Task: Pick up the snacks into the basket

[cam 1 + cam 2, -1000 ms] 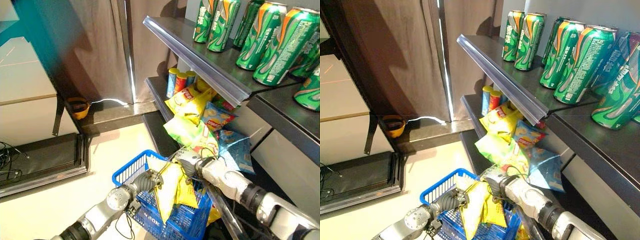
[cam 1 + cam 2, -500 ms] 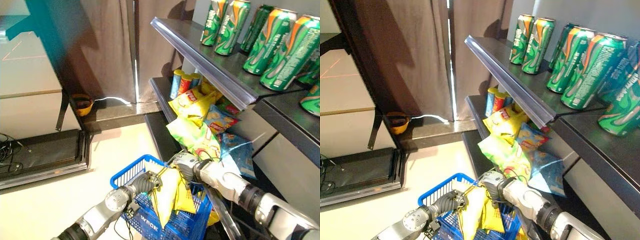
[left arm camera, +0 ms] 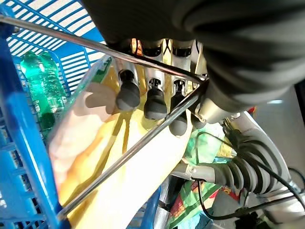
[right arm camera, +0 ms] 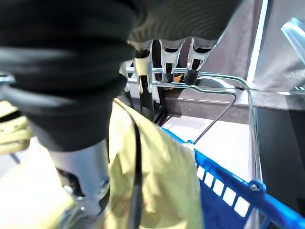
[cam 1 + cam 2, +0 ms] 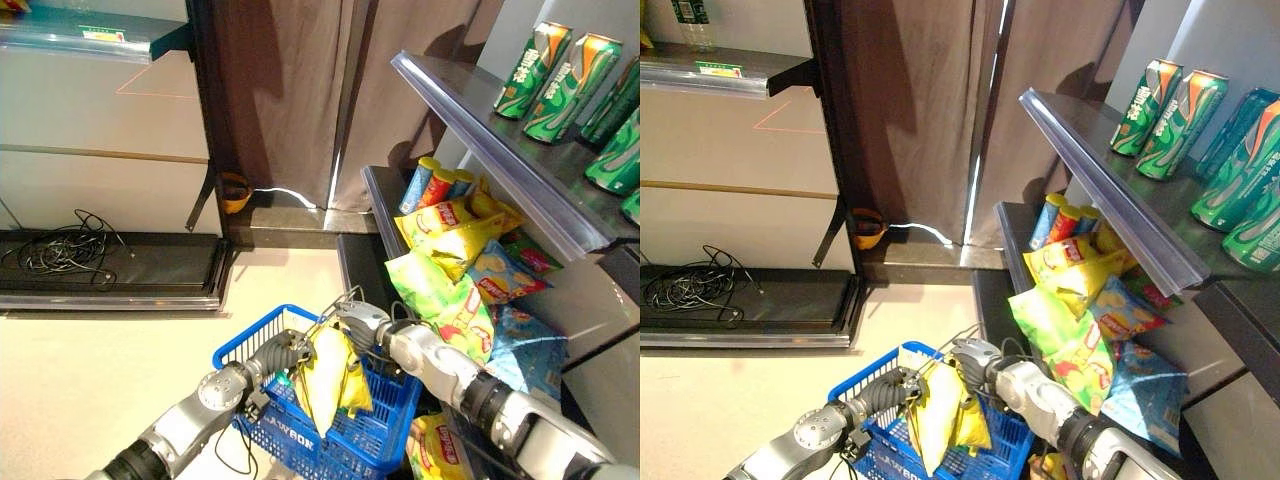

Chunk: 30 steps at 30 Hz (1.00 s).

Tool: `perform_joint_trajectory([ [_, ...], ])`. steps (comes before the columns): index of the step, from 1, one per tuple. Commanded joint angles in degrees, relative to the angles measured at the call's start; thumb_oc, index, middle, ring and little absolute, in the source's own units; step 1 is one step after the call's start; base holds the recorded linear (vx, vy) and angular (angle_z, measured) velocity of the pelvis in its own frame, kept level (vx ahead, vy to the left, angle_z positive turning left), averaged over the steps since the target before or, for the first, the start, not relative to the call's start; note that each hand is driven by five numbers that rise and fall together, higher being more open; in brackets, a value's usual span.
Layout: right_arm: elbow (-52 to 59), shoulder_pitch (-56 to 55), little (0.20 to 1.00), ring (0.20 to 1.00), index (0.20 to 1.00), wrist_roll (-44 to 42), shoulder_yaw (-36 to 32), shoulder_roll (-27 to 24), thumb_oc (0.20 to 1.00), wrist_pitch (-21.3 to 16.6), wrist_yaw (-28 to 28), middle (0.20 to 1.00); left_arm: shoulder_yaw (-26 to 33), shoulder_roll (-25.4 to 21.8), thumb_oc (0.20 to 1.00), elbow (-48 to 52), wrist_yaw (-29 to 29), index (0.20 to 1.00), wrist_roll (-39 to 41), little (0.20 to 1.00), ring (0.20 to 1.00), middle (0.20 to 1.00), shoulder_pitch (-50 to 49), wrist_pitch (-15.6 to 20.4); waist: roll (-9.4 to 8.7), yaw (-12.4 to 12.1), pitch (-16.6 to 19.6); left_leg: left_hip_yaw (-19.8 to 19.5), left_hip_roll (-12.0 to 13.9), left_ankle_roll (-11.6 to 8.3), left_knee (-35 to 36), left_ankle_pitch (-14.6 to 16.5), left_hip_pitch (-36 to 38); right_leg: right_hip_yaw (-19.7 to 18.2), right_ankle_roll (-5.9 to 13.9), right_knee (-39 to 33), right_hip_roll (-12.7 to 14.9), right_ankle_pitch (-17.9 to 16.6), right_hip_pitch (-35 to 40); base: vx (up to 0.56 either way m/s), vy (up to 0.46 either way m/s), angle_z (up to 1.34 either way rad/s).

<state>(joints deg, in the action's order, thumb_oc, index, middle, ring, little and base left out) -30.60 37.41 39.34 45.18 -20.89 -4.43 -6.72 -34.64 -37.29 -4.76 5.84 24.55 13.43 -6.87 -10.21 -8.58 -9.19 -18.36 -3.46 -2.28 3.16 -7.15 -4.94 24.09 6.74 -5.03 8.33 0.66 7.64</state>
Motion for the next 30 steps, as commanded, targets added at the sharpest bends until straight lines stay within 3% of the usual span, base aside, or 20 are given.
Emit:
perform_joint_trajectory([
  [1, 2.54, 1.47, 1.0, 1.0, 1.0, -0.49, 1.01, 4.24, 1.0, -2.04, -0.54, 1.0, 6.23, 8.51, 0.2, 21.25, 3.17, 0.2, 7.61, 0.2, 0.2, 0.2, 10.09, 14.9, -0.75, -1.1, 5.16, 1.63, -1.08, 0.77, -4.5, 10.04, 1.64, -0.7, 1.95, 8.99, 3.57, -0.12, -6.32, 0.0, 0.011, 0.1],
  [13, 8.37, 0.93, 1.0, 1.0, 1.0, -1.86, -3.03, 0.78, 1.0, -2.68, 0.86, 1.0, 8.43, 7.82, 0.2, 22.14, 3.09, 0.2, 6.16, 0.2, 0.2, 0.2, 7.61, 14.76, -0.68, -1.54, 5.59, 0.03, -1.17, 0.34, -4.58, 9.52, 0.56, 1.13, 1.89, 8.54, 3.51, 0.05, -6.12, 0.01, 0.006, 0.08],
  [21, 20.17, 0.05, 1.0, 1.0, 1.0, -12.79, -19.74, -9.05, 1.0, -3.36, 11.39, 1.0, 10.68, 5.82, 0.2, 22.38, 1.96, 0.2, 4.29, 0.2, 0.2, 0.2, 6.17, 16.52, -0.05, -0.57, 5.48, 0.53, -1.17, 0.44, -4.89, 9.75, 0.5, 1.27, 2.01, 9.33, 3.84, 0.34, -6.27, 0.02, 0.013, 0.04],
  [27, 23.88, -3.28, 1.0, 1.0, 1.0, -15.94, -24.36, -9.79, 1.0, -3.94, 12.47, 1.0, 12.88, 5.39, 0.2, 22.0, 0.84, 0.2, 3.96, 0.2, 0.2, 0.2, 4.84, 16.66, 0.18, 0.29, 5.37, 1.15, -1.31, 0.66, -5.09, 9.46, 0.08, 0.68, 1.99, 9.55, 4.0, 0.18, -6.77, 0.0, 0.0, 0.0],
  [30, 22.6, -5.75, 1.0, 1.0, 1.0, -15.29, -22.48, -10.12, 1.0, -3.93, 9.25, 1.0, 13.73, 4.93, 0.2, 19.95, 1.13, 0.2, 2.49, 0.2, 0.2, 0.2, 2.82, 15.83, 0.48, 0.79, 5.15, 1.88, -1.11, 0.7, -5.09, 9.67, 0.36, -0.11, 1.91, 9.65, 3.91, 0.3, -6.93, 0.01, 0.004, -0.02],
])
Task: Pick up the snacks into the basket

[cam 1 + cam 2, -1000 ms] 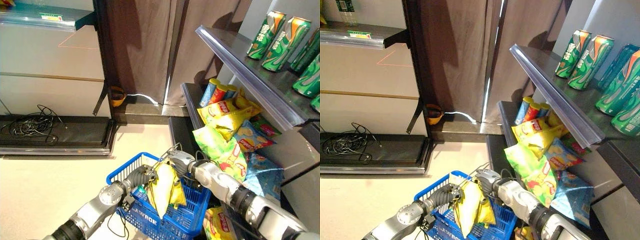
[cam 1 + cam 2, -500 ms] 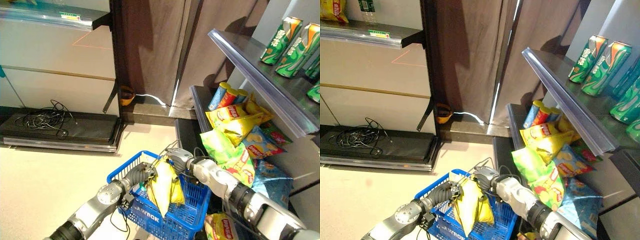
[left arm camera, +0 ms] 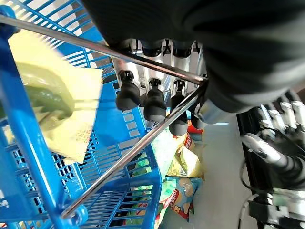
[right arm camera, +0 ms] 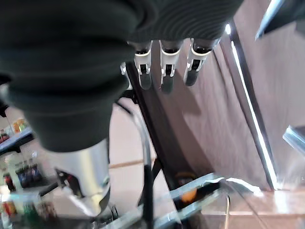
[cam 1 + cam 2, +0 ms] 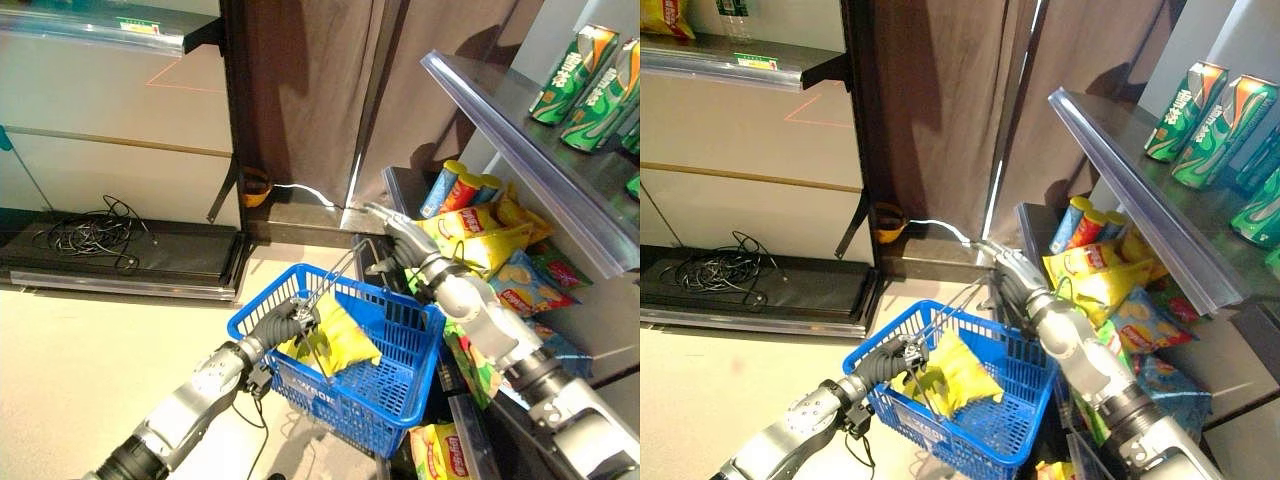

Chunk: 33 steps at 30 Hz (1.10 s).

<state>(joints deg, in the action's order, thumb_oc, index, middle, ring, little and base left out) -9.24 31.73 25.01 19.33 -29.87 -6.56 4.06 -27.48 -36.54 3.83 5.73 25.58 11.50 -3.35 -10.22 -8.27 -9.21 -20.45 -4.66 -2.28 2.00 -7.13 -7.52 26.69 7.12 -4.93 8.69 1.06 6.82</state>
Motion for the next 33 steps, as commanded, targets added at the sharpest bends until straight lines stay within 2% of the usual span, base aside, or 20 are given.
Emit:
perform_joint_trajectory([
  [1, 0.64, -1.15, 1.0, 1.0, 1.0, -0.68, 3.6, -1.34, 1.0, -1.54, -2.51, 1.0, 6.91, 3.64, 0.2, 10.31, 1.05, 0.2, -0.07, 0.2, 0.2, 0.2, 3.9, 11.97, 0.62, 0.84, 4.99, 4.28, 0.14, 0.76, -3.97, 9.77, 3.05, -2.97, 1.55, 9.56, 3.52, -0.15, -6.17, 0.0, 0.0, 0.0],
  [4, 0.85, -4.51, 1.0, 1.0, 1.0, -2.35, 2.75, -1.19, 1.0, -1.37, -4.44, 1.0, 9.45, 2.73, 0.2, 10.11, 1.26, 0.2, -1.36, 0.2, 0.2, 0.2, 1.18, 11.74, 1.08, 1.65, 4.88, 5.34, 0.42, 0.87, -3.98, 10.04, 3.43, -4.11, 1.53, 9.71, 3.41, -0.1, -6.57, 0.02, 0.007, -0.11],
  [7, 1.6, -7.35, 1.0, 1.0, 1.0, -4.09, 1.63, -0.59, 1.0, -1.85, -5.35, 1.0, 13.78, 3.71, 0.2, 10.4, 0.14, 0.2, -0.64, 0.2, 0.2, 0.2, -2.8, 12.57, 1.7, 2.78, 4.46, 6.85, 0.88, 1.28, -3.72, 10.28, 3.95, -5.89, 1.55, 10.23, 3.42, -0.14, -7.48, 0.01, 0.018, -0.22],
  [12, 0.42, -7.81, 1.0, 1.0, 1.0, -3.83, 2.17, -1.18, 1.0, -1.72, -6.43, 1.0, 13.38, 2.95, 0.2, 8.39, -0.11, 0.2, -3.68, 0.2, 0.2, 0.2, -2.71, 12.83, 2.11, 3.21, 4.59, 7.99, 1.1, 1.36, -3.72, 10.52, 4.48, -7.25, 1.58, 10.33, 3.28, -0.22, -7.76, 0.01, 0.005, -0.25],
  [16, 0.44, -9.09, 1.0, 1.0, 1.0, -4.0, 0.95, -1.14, 1.0, -1.85, -6.29, 1.0, 17.53, 3.76, 0.2, 11.59, -1.01, 0.2, -2.6, 0.2, 0.2, 0.2, -5.52, 13.78, 2.43, 3.53, 5.0, 8.81, 1.43, 1.48, -3.27, 10.76, 5.27, -8.16, 1.57, 10.2, 2.98, -0.13, -7.67, 0.02, 0.003, -0.09],
  [19, -0.68, -9.77, 1.0, 1.0, 1.0, -3.42, 0.92, -1.61, 1.0, -1.73, -6.17, 1.0, 17.45, 5.42, 0.2, 3.87, -2.84, 0.2, -4.84, 0.2, 0.2, 0.2, -6.18, 13.6, 2.54, 3.95, 5.15, 9.41, 1.75, 1.44, -3.03, 10.76, 5.68, -8.77, 1.54, 9.93, 2.78, -0.15, -7.61, 0.0, -0.001, -0.08],
  [21, -0.5, -10.41, 1.0, 1.0, 1.0, -3.46, 0.2, -2.13, 1.0, -1.82, -6.67, 1.0, 17.92, 4.34, 0.2, 4.23, -2.3, 0.2, -7.73, 0.2, 0.2, 0.2, -6.27, 14.06, 2.59, 4.18, 5.24, 9.48, 1.78, 1.39, -2.98, 10.8, 5.85, -8.91, 1.54, 9.84, 2.64, -0.07, -7.51, 0.01, -0.006, -0.11],
  [23, 0.04, -11.18, 1.0, 1.0, 1.0, -3.48, -0.53, -2.25, 1.0, -1.76, -6.81, 1.0, 19.47, 4.89, 0.2, 5.99, -2.16, 0.2, -5.92, 0.2, 0.2, 0.2, -7.61, 14.3, 2.57, 4.34, 5.49, 9.6, 1.88, 1.36, -2.92, 10.87, 6.04, -8.92, 1.6, 9.79, 2.62, -0.03, -7.4, 0.02, 0.002, -0.05],
  [27, -1.21, -12.03, 1.0, 1.0, 1.0, -3.34, -1.69, -1.82, 1.0, -1.76, -6.1, 1.0, 21.09, 5.26, 0.2, 6.83, -2.91, 0.2, -8.01, 0.2, 0.2, 0.2, -7.68, 14.95, 2.56, 4.58, 5.82, 10.02, 2.01, 1.53, -2.74, 11.11, 6.54, -9.46, 1.65, 9.45, 2.49, -0.16, -7.08, 0.0, 0.002, -0.02],
  [31, -2.2, -14.81, 1.0, 1.0, 1.0, -5.22, -3.98, -1.32, 1.0, -1.72, -4.9, 1.0, 22.07, 6.7, 0.2, 3.09, -3.94, 0.2, -8.49, 0.2, 0.2, 0.2, -8.49, 15.21, 2.64, 5.34, 6.28, 11.34, 2.06, 1.72, -3.17, 11.65, 7.18, -10.52, 1.73, 9.07, 2.36, -0.4, -6.82, 0.0, 0.021, -0.12],
  [33, -2.95, -17.12, 1.0, 1.0, 1.0, -7.52, -5.56, -0.83, 1.0, -2.02, -4.86, 1.0, 22.12, 5.47, 0.2, 0.95, -3.99, 0.2, -12.74, 0.2, 0.2, 0.2, -9.59, 15.69, 2.85, 6.08, 6.55, 12.4, 1.97, 1.91, -3.89, 12.33, 7.52, -11.73, 1.99, 9.06, 2.44, -0.64, -6.81, 0.01, 0.056, -0.26],
])
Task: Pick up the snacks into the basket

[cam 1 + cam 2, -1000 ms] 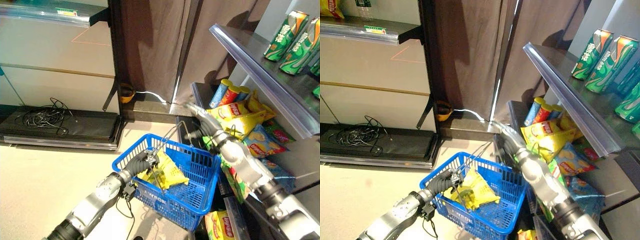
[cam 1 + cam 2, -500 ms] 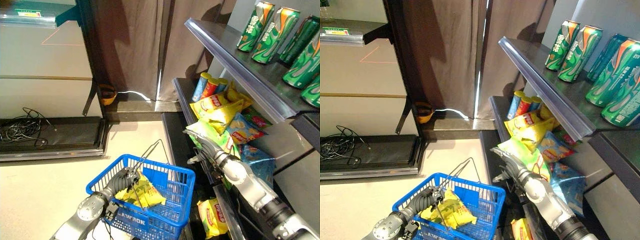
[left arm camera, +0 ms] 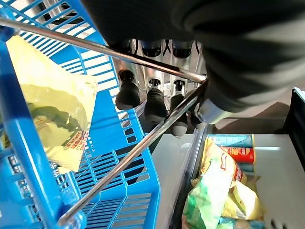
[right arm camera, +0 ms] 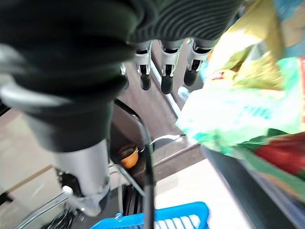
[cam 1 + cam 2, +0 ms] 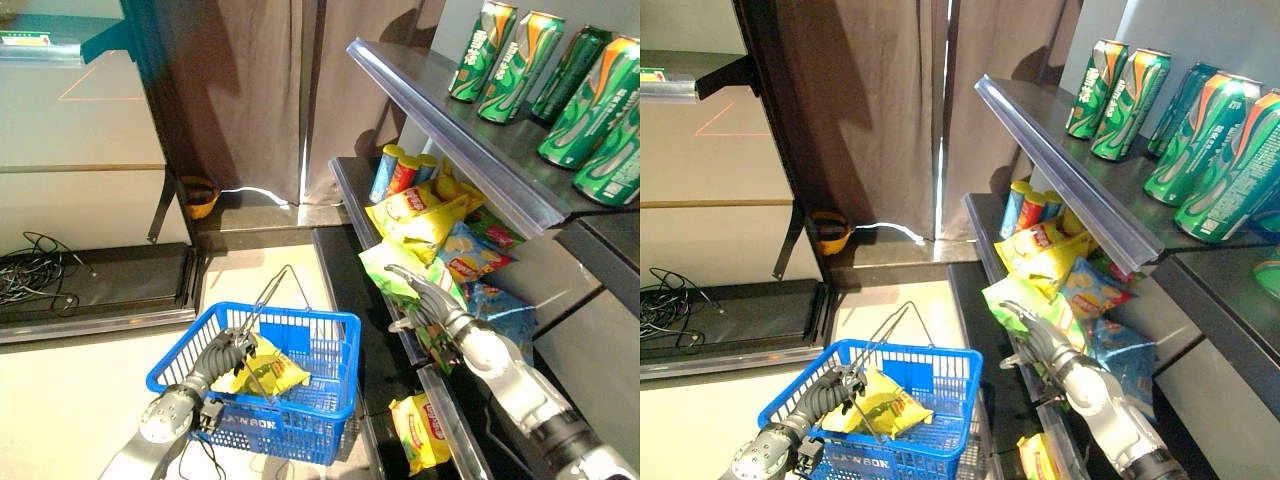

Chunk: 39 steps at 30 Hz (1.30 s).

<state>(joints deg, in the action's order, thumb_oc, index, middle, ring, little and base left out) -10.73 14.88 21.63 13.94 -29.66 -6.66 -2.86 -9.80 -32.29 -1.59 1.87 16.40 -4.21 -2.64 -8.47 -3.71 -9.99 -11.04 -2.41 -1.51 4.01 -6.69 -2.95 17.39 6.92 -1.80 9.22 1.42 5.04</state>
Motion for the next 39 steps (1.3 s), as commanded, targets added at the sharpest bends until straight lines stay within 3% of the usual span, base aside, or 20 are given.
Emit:
perform_joint_trajectory([
  [1, -2.59, -2.47, 1.0, 1.0, 1.0, -7.39, -1.06, 0.05, 1.0, -2.27, 1.96, 1.0, 4.05, 1.52, 0.2, 3.5, -0.33, 0.2, -4.15, 0.2, 0.2, 0.2, 5.51, 15.19, 1.16, 1.73, 7.47, 3.98, -0.39, 1.24, -6.58, 12.41, 3.18, -3.44, 2.36, 5.92, 2.0, -1.19, -5.02, -0.01, 0.098, -0.2],
  [3, -5.78, -8.63, 1.0, 1.0, 1.0, -17.02, -3.65, 3.57, 1.0, -3.13, 0.78, 1.0, 3.54, 2.7, 0.2, -5.05, -0.35, 0.2, -5.63, 0.2, 0.2, 0.2, 3.72, 15.13, 1.58, 3.21, 7.39, 6.26, -0.95, 1.57, -8.3, 13.57, 3.59, -6.5, 2.68, 5.99, 2.11, -1.71, -5.25, -0.03, 0.12, -0.35],
  [4, -5.76, -8.73, 1.0, 1.0, 1.0, -17.08, -3.68, 3.55, 1.0, -3.17, 0.75, 1.0, 3.45, 2.71, 0.2, -5.21, -0.37, 0.2, -5.65, 0.2, 0.2, 0.2, 3.75, 15.26, 1.58, 2.98, 7.42, 6.47, -0.91, 1.58, -8.4, 13.69, 3.61, -6.71, 2.69, 6.03, 2.07, -1.7, -5.3, -0.09, 0.173, -0.72],
  [5, -9.71, -13.24, 1.0, 1.0, 1.0, -22.67, -5.69, 5.72, 1.0, -3.82, -0.41, 1.0, 3.22, 2.94, 0.2, -10.62, -0.26, 0.2, -7.52, 0.2, 0.2, 0.2, 2.24, 16.0, 2.02, 4.43, 6.86, 9.08, -1.43, 1.87, -9.55, 14.37, 4.01, -9.74, 3.27, 6.71, 2.14, -2.96, -6.27, -0.06, 0.12, -0.74],
  [7, -11.21, -14.92, 1.0, 1.0, 1.0, -23.27, -5.98, 6.1, 1.0, -4.08, -0.73, 1.0, 3.21, 3.46, 0.2, -13.72, -0.54, 0.2, -8.0, 0.2, 0.2, 0.2, 1.87, 16.14, 2.19, 4.68, 6.65, 10.65, -1.53, 2.02, -9.54, 14.46, 4.23, -11.58, 3.61, 6.99, 2.01, -3.95, -7.25, -0.11, 0.144, -0.89],
  [11, -19.37, -21.41, 1.0, 1.0, 1.0, -23.64, -9.47, 7.19, 1.0, -4.38, -0.27, 1.0, 3.69, 3.46, 0.2, -18.7, -1.43, 0.2, -10.5, 0.2, 0.2, 0.2, 0.13, 17.5, 2.66, 8.65, 4.08, 18.71, -0.81, 2.37, -8.58, 13.07, 3.46, -18.16, 7.54, 5.88, 3.01, -13.12, -13.6, -0.23, 0.148, -0.95],
  [13, -22.52, -22.34, 1.0, 1.0, 1.0, -23.34, -10.17, 7.29, 1.0, -4.17, 0.07, 1.0, 3.69, 3.8, 0.2, -19.68, -1.33, 0.2, -10.37, 0.2, 0.2, 0.2, -0.07, 17.54, 2.98, 8.95, 3.56, 20.18, 0.01, 2.36, -8.57, 12.72, 3.27, -19.14, 7.61, 6.06, 3.13, -13.66, -14.7, -0.14, 0.059, -1.52],
  [15, -23.61, -23.85, 1.0, 1.0, 1.0, -22.54, -11.9, 7.15, 1.0, -4.04, 1.13, 1.0, 3.96, 3.68, 0.2, -19.47, -1.61, 0.2, -10.08, 0.2, 0.2, 0.2, -0.69, 17.45, 3.37, 9.14, 3.02, 21.71, 0.12, 2.96, -9.21, 12.31, 2.51, -16.65, 6.4, 8.92, 2.23, -11.0, -14.73, -0.24, 0.117, -0.88],
  [16, -26.54, -24.54, 1.0, 1.0, 1.0, -22.94, -12.41, 7.44, 1.0, -3.94, 1.53, 1.0, 3.69, 3.65, 0.2, -20.35, -1.57, 0.2, -10.46, 0.2, 0.2, 0.2, -0.78, 17.47, 3.87, 8.98, 2.84, 23.07, 0.58, 3.35, -9.47, 12.14, 2.22, -13.18, 5.02, 11.26, 1.65, -7.08, -13.85, -0.41, 0.155, -0.72],
  [17, -28.72, -25.18, 1.0, 1.0, 1.0, -21.34, -12.45, 7.29, 1.0, -3.63, 2.19, 1.0, 3.99, 3.68, 0.2, -20.3, -1.83, 0.2, -11.33, 0.2, 0.2, 0.2, -2.08, 17.38, 4.99, 7.42, 3.19, 26.55, 1.84, 3.8, -9.16, 11.0, 1.5, -5.05, 2.49, 16.51, 1.58, -1.14, -11.27, -0.3, 0.103, -0.78],
  [18, -28.74, -25.18, 1.0, 1.0, 1.0, -21.33, -12.44, 7.28, 1.0, -3.65, 2.2, 1.0, 3.98, 3.69, 0.2, -20.29, -1.84, 0.2, -11.34, 0.2, 0.2, 0.2, -2.1, 17.38, 4.94, 7.4, 3.12, 26.58, 1.78, 3.79, -9.18, 11.06, 1.59, -5.12, 2.5, 16.81, 1.66, -0.93, -11.32, -0.24, 0.069, -1.11],
  [21, -34.56, -24.98, 1.0, 1.0, 1.0, -20.26, -12.54, 7.76, 1.0, -3.64, 3.45, 1.0, 4.7, 5.1, 0.2, -22.27, -2.43, 0.2, -10.95, 0.2, 0.2, 0.2, -3.73, 17.26, 5.72, 5.95, 4.19, 30.86, 2.34, 4.08, -7.47, 10.55, 1.51, -1.77, 2.33, 24.69, 1.29, 3.88, -7.03, -0.08, -0.011, -1.19],
  [23, -39.06, -24.81, 1.0, 1.0, 1.0, -20.63, -12.75, 8.7, 1.0, -3.36, 4.48, 1.0, 4.48, 6.51, 0.2, -23.77, -3.05, 0.2, -10.57, 0.2, 0.2, 0.2, -4.12, 17.02, 5.41, 5.26, 5.24, 32.97, 2.66, 3.87, -7.16, 9.78, 0.8, -2.32, 2.9, 21.94, 0.08, 3.43, -3.6, -0.11, -0.151, -0.6],
  [25, -42.37, -24.4, 1.0, 1.0, 1.0, -21.46, -12.2, 9.36, 1.0, -3.06, 4.68, 1.0, 4.16, 7.5, 0.2, -25.19, -3.29, 0.2, -9.99, 0.2, 0.2, 0.2, -3.69, 17.27, 5.07, 4.5, 5.9, 34.34, 3.39, 2.93, -6.56, 8.56, -0.23, -2.63, 2.82, 13.92, -1.25, 4.92, -0.89, -0.11, -0.257, -0.86],
  [26, -45.2, -24.08, 1.0, 1.0, 1.0, -20.72, -10.55, 9.21, 1.0, -2.96, 4.82, 1.0, 3.47, 7.95, 0.2, -26.87, -4.06, 0.2, -10.17, 0.2, 0.2, 0.2, -2.89, 17.5, 4.9, 4.97, 5.77, 35.08, 5.01, 1.67, -6.63, 7.2, -0.95, -4.4, 2.28, 10.57, -3.05, 5.9, -1.04, -0.09, -0.26, -1.1],
  [29, -48.69, -24.0, 1.0, 1.0, 1.0, -19.9, -9.01, 8.98, 1.0, -2.43, 4.78, 1.0, 2.14, 8.64, 0.2, -30.01, -4.02, 0.2, -10.25, 0.2, 0.2, 0.2, -1.43, 17.14, 4.66, 5.63, 5.01, 35.35, 6.99, 0.35, -7.73, 6.01, -1.14, -5.92, 1.0, 7.82, -4.92, 5.61, -0.55, -0.06, -0.249, -0.91],
  [35, -52.22, -24.39, 1.0, 1.0, 1.0, -19.7, -9.15, 9.01, 1.0, -2.18, 5.95, 1.0, 0.63, 10.21, 0.2, -33.32, -5.03, 0.2, -11.81, 0.2, 0.2, 0.2, 0.2, 16.78, 4.25, 6.4, 4.19, 34.33, 8.6, -1.15, -9.87, 5.09, -1.34, -6.76, -0.61, 5.45, -6.4, 5.56, 1.29, -0.05, -0.182, -0.04],
  [37, -47.48, -24.39, 1.0, 1.0, 1.0, -19.55, -8.76, 8.06, 1.0, -2.35, 5.98, 1.0, 0.49, 10.44, 0.2, -32.29, -5.16, 0.2, -11.32, 0.2, 0.2, 0.2, 0.52, 16.58, 4.18, 6.71, 3.71, 33.42, 9.02, -1.71, -12.32, 5.16, -2.14, -6.83, -1.43, 5.04, -6.81, 5.49, 1.7, -0.02, -0.127, 0.06],
  [39, -33.41, -25.98, 1.0, 1.0, 1.0, -20.36, -9.88, 4.82, 1.0, -3.84, 4.94, 1.0, 1.13, 9.98, 0.2, -30.7, -5.34, 0.2, -10.98, 0.2, 0.2, 0.2, 0.13, 16.86, 3.71, 6.7, 3.15, 31.85, 9.45, -1.6, -15.82, 4.62, -3.84, -7.77, -2.36, 3.48, -7.23, 4.2, 1.68, -0.08, -0.125, 0.08],
])
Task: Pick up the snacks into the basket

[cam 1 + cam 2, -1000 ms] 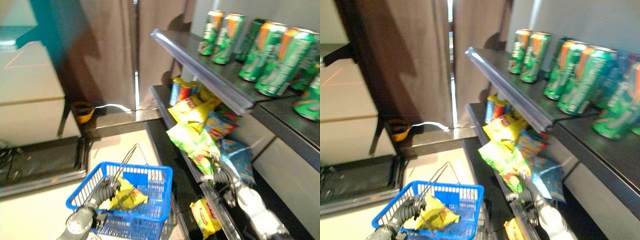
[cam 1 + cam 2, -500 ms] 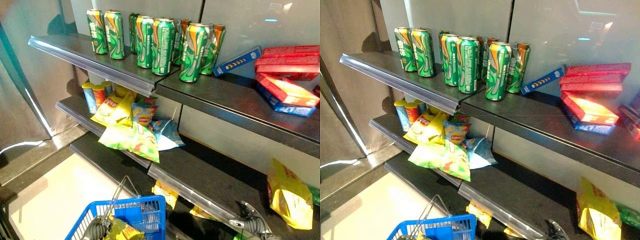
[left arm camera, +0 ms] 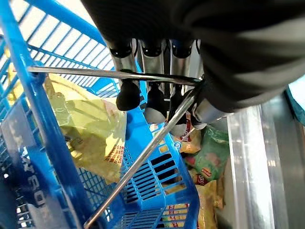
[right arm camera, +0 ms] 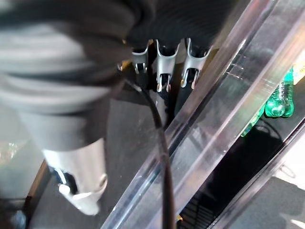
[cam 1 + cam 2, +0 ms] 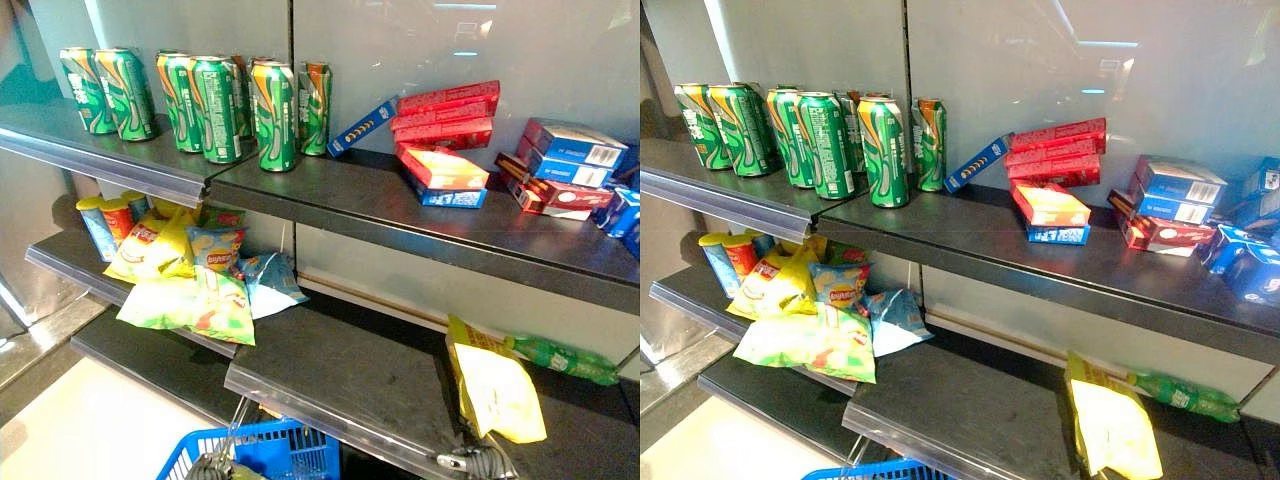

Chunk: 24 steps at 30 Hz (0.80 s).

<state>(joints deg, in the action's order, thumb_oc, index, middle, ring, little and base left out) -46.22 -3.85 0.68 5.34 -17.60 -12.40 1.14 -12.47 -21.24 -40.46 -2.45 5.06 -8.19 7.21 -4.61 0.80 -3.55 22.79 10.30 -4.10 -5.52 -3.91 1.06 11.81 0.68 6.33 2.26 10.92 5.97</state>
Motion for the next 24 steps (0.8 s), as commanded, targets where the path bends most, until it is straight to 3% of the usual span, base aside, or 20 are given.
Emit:
perform_joint_trajectory([
  [1, 8.23, -8.29, 1.0, 1.0, 1.0, 0.29, -2.39, -9.15, 1.0, 1.13, 0.79, 1.0, 4.14, -1.08, 0.2, 8.55, -1.2, 0.2, 0.47, 0.2, 0.2, 0.2, 3.63, 7.32, -0.18, 1.99, -3.52, -5.21, -3.97, 0.64, -8.07, 2.36, -8.34, -2.82, 3.77, -5.08, -0.27, -5.44, 0.95, -0.09, -0.054, -0.05],
  [2, 14.74, -7.95, 1.0, 1.0, 1.0, -0.96, -3.64, -10.94, 1.0, -0.02, 0.64, 1.0, 4.42, -1.11, 0.2, 8.95, -1.51, 0.2, 0.64, 0.2, 0.2, 0.2, 3.13, 7.79, -0.08, 1.42, -3.74, -9.82, -5.44, 0.31, -9.13, 2.37, -8.76, -3.94, 3.74, -5.11, -0.39, -5.82, 0.57, -0.03, 0.022, -0.28],
  [5, 31.23, -5.66, 1.0, 1.0, 1.0, -5.72, -8.16, -14.22, 1.0, -3.25, -0.03, 1.0, 5.94, -0.86, 0.2, 9.82, -2.25, 0.2, 0.44, 0.2, 0.2, 0.2, 0.71, 8.84, 0.59, -0.54, -3.56, -22.57, -10.54, 1.06, -8.53, 6.44, -7.1, -8.24, 4.2, -3.75, -0.73, -6.01, -0.44, 0.01, 0.065, -0.78],
  [10, 42.3, -4.04, 1.0, 1.0, 1.0, -9.09, -19.84, -14.67, 1.0, -6.07, 3.45, 1.0, 6.03, -1.8, 0.2, 11.54, -0.4, 0.2, -0.27, 0.2, 0.2, 0.2, -0.22, 8.99, 1.1, 0.9, 0.15, -22.06, -10.75, 2.68, 0.68, 6.26, -2.61, -6.92, 4.96, -3.32, -0.35, -5.71, -0.65, 0.09, 0.125, -0.44],
  [16, 48.02, -2.95, 1.0, 1.0, 1.0, -10.26, -24.38, -14.29, 1.0, -6.58, 3.32, 1.0, 8.41, -2.3, 0.2, 13.17, 0.98, 0.2, -0.15, 0.2, 0.2, 0.2, -1.95, 8.66, 0.58, 0.94, 1.51, -20.44, -11.23, 3.52, 3.63, 6.55, -0.03, -7.31, 6.07, -3.38, 0.74, -6.34, -1.09, 0.04, 0.094, -0.02],
  [24, 50.54, -7.16, 1.0, 1.0, 1.0, -11.02, -25.12, -9.16, 1.0, -6.34, 2.74, 1.0, 8.63, -1.23, 0.2, 13.09, 1.0, 0.2, -0.65, 0.2, 0.2, 0.2, -2.56, 8.15, 1.29, 2.82, 1.17, -18.32, -12.08, 5.08, 4.5, 7.12, 0.84, -10.83, 7.17, -0.58, 1.27, -6.67, -3.73, -0.04, 0.104, -0.16],
])
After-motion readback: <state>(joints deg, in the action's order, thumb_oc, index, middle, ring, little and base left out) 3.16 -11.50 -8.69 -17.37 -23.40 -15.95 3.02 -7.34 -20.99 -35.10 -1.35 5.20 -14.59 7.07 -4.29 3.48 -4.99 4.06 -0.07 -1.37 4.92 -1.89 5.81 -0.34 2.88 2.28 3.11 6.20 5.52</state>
